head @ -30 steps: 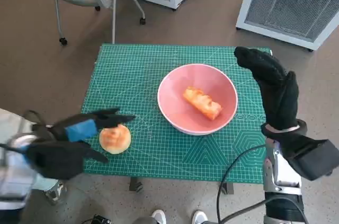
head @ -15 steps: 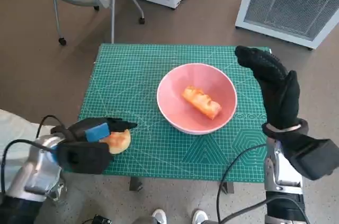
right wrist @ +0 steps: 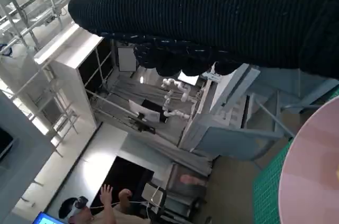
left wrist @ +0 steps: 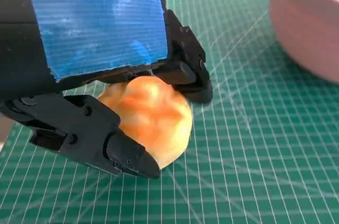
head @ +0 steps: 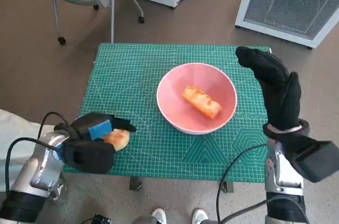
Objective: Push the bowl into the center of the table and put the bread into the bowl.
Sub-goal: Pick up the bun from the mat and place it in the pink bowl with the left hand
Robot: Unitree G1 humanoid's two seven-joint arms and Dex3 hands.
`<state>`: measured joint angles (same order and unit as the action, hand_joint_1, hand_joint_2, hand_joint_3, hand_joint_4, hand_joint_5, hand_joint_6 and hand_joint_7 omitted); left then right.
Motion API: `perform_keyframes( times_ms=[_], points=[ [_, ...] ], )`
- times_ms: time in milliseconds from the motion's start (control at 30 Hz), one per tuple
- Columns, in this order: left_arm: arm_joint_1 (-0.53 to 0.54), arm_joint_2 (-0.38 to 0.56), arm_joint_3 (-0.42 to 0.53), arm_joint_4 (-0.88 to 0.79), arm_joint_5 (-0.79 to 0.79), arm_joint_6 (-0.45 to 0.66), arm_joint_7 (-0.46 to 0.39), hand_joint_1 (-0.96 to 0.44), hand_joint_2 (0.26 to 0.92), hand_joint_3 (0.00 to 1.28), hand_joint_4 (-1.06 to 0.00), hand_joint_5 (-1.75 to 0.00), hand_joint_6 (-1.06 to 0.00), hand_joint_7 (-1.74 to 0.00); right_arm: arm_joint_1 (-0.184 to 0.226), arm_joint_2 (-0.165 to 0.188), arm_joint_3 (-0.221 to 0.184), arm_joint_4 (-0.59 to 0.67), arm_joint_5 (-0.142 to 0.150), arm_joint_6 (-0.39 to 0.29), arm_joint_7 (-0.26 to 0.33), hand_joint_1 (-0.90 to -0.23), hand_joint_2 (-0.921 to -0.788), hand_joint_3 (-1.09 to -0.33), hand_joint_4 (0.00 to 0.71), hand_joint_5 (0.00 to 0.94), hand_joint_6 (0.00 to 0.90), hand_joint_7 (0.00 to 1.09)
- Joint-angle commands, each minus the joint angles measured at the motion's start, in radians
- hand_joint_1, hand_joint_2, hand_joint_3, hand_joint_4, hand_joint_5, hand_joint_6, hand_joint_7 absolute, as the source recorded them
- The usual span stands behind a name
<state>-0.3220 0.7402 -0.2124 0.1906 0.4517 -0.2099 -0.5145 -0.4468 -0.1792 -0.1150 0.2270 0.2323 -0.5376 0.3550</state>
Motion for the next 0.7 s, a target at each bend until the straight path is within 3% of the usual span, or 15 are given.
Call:
perform_keyframes(
  times_ms=[33, 433, 633, 700],
  points=[
    [-0.034, 0.026, 0.054, -0.015, -0.049, -0.028, -0.005, 0.0, 0.92, 0.13, -0.66, -1.19, -0.52, -1.26, 0.026, -0.007, -0.004, -0.004, 0.0, 0.011, 0.004, -0.606, -0.921, -0.787, 0.24, 0.001, -0.001, 0.55],
    [-0.116, -0.024, 0.175, -0.14, -0.162, -0.022, 0.037, 0.0, 0.921, 0.2, -0.57, -1.29, -0.46, -1.35, 0.017, -0.006, -0.003, 0.007, -0.002, 0.011, 0.003, -0.605, -0.921, -0.787, 0.239, 0.0, -0.001, 0.55],
    [-0.13, -0.041, 0.183, -0.163, -0.172, -0.016, 0.054, 0.0, 0.92, 0.19, -0.58, -1.29, -0.47, -1.32, 0.013, -0.006, -0.003, 0.014, -0.002, 0.01, 0.004, -0.607, -0.921, -0.785, 0.24, 0.001, -0.001, 0.55],
    [-0.195, -0.106, 0.165, -0.202, -0.158, -0.014, 0.106, 0.0, 0.92, 0.17, -0.6, -1.29, -0.49, -1.27, 0.012, -0.004, -0.001, 0.02, 0.0, 0.008, 0.007, -0.604, -0.921, -0.785, 0.24, 0.001, -0.001, 0.55]
  ],
)
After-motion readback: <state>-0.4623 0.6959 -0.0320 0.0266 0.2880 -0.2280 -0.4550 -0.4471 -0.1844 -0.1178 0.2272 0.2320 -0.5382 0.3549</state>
